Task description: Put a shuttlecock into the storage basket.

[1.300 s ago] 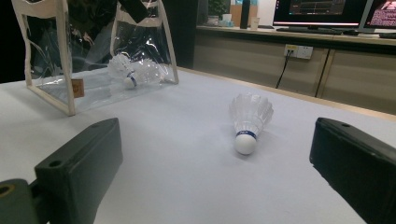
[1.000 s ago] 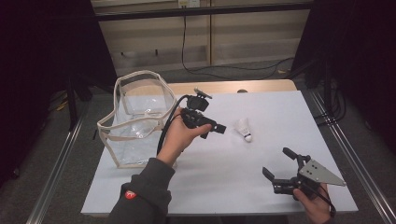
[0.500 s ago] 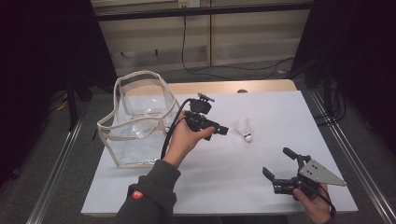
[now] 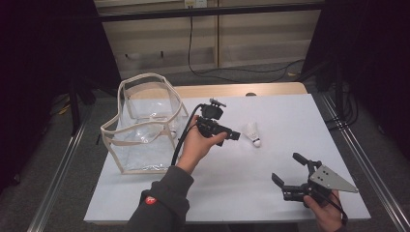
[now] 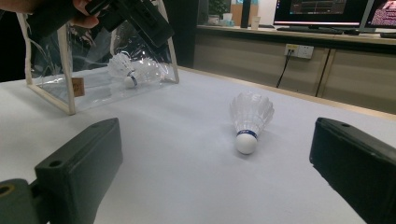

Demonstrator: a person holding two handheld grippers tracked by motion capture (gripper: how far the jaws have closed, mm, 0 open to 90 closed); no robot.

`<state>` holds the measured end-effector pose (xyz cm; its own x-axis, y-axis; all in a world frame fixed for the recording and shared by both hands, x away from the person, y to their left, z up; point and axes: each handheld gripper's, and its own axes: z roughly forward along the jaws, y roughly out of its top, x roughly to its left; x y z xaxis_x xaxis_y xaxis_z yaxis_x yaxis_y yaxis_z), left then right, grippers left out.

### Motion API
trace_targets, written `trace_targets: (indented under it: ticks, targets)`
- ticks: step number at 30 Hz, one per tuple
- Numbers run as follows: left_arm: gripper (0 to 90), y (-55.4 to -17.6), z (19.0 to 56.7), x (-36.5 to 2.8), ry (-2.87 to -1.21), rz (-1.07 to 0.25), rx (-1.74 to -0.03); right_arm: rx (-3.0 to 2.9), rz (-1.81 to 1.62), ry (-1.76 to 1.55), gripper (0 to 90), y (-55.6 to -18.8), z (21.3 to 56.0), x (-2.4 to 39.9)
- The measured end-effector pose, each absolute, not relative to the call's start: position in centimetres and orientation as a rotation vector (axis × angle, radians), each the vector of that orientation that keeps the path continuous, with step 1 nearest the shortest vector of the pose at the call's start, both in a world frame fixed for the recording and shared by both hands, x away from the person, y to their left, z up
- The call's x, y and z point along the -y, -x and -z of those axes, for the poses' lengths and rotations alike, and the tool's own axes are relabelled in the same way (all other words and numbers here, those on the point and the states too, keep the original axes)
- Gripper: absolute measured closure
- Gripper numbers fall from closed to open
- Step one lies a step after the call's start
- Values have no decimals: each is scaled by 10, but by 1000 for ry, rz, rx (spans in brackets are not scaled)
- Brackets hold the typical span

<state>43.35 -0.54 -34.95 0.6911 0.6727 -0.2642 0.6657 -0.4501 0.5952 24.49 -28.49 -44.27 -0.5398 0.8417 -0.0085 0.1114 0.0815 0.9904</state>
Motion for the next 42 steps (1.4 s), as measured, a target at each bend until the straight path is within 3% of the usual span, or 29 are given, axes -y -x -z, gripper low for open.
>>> trace_targets:
  ticks: [42]
  targets:
    - [56,-442,389,35,-2175,-92,-1103,-1741,-1514,-948,25,-245,442,286]
